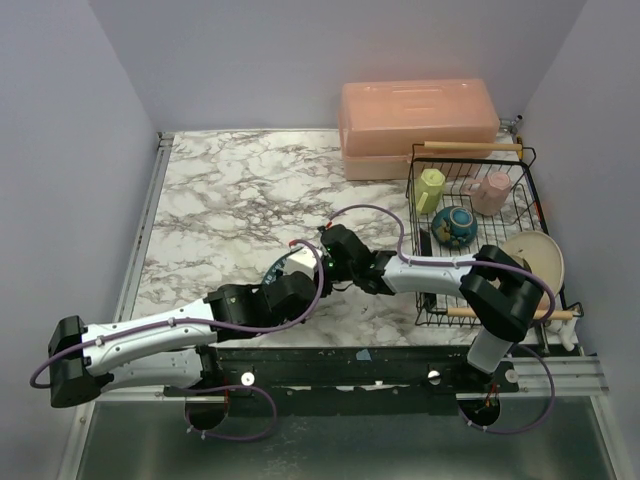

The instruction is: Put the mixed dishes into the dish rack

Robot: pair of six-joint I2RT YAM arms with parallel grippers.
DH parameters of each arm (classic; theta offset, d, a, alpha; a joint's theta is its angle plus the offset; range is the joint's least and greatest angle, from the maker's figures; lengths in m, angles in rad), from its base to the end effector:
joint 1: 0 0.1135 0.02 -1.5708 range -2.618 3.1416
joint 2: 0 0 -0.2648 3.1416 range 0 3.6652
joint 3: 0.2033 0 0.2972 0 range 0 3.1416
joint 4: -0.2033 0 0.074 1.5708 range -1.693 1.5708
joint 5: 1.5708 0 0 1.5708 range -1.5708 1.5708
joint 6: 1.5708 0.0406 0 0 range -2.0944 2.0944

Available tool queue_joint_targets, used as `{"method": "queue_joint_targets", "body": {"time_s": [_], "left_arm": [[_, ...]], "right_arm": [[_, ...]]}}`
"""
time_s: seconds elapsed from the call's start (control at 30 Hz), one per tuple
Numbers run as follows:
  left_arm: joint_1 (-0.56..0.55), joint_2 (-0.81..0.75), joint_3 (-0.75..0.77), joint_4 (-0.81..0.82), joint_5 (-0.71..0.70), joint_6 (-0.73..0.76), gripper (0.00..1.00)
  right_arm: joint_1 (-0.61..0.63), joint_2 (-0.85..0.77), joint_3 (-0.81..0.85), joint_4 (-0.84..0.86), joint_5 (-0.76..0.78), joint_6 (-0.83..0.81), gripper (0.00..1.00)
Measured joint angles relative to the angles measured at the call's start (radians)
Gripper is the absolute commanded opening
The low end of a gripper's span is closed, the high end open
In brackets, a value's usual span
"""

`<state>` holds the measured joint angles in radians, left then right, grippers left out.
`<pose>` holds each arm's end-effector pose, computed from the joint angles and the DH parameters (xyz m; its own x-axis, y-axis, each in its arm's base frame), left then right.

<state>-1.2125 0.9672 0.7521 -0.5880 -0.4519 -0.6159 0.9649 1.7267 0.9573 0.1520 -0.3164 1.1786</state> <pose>0.1020 -0.2219 0.2485 -0.6312 0.2037 -0.7484 0.4551 0.8786 -0.1447 0.2196 0.3391 0.1505 -0.9814 0.1256 -0.1452 -0.0491 0.5669 0.8223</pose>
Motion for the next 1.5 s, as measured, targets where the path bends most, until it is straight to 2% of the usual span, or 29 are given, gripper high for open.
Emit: {"method": "queue_joint_targets", "body": {"time_s": [0.1, 0.2, 0.4, 0.63, 0.8, 0.97, 1.17, 1.33, 1.5], "left_arm": [[0.0, 0.007, 0.009, -0.006, 0.011, -0.01, 0.26], [0.0, 0.001, 0.011, 0.003, 0.035, -0.019, 0.33], [0.0, -0.072, 0.018, 0.021, 0.057, -0.03, 0.43], [0.002, -0.178, 0.019, 0.006, 0.048, -0.036, 0.49], [0.003, -0.262, 0.026, -0.046, -0.008, -0.034, 0.53], [0.006, -0.375, 0.026, -0.092, -0.095, -0.029, 0.59], [0.007, -0.497, 0.024, -0.101, -0.176, -0.01, 0.66], [0.009, -0.513, -0.004, -0.092, -0.2, 0.029, 0.69], [0.013, -0.462, -0.007, -0.056, -0.202, 0.089, 0.73]], "right_arm": [[0.0, 0.0, -0.002, 0.002, -0.012, -0.007, 0.2], [0.0, 0.002, -0.007, -0.012, -0.012, -0.022, 0.14], [0.0, 0.007, -0.019, 0.002, -0.013, -0.039, 0.02], [0.0, 0.006, -0.019, -0.02, -0.002, -0.082, 0.0], [0.0, -0.008, -0.008, -0.114, 0.055, -0.157, 0.0], [-0.005, -0.07, 0.072, -0.307, 0.218, -0.283, 0.0], [-0.01, -0.247, 0.188, -0.507, 0.549, -0.5, 0.0], [-0.013, -0.473, 0.218, -0.575, 0.82, -0.725, 0.0], [-0.016, -0.681, 0.218, -0.583, 0.973, -0.967, 0.0]]}}
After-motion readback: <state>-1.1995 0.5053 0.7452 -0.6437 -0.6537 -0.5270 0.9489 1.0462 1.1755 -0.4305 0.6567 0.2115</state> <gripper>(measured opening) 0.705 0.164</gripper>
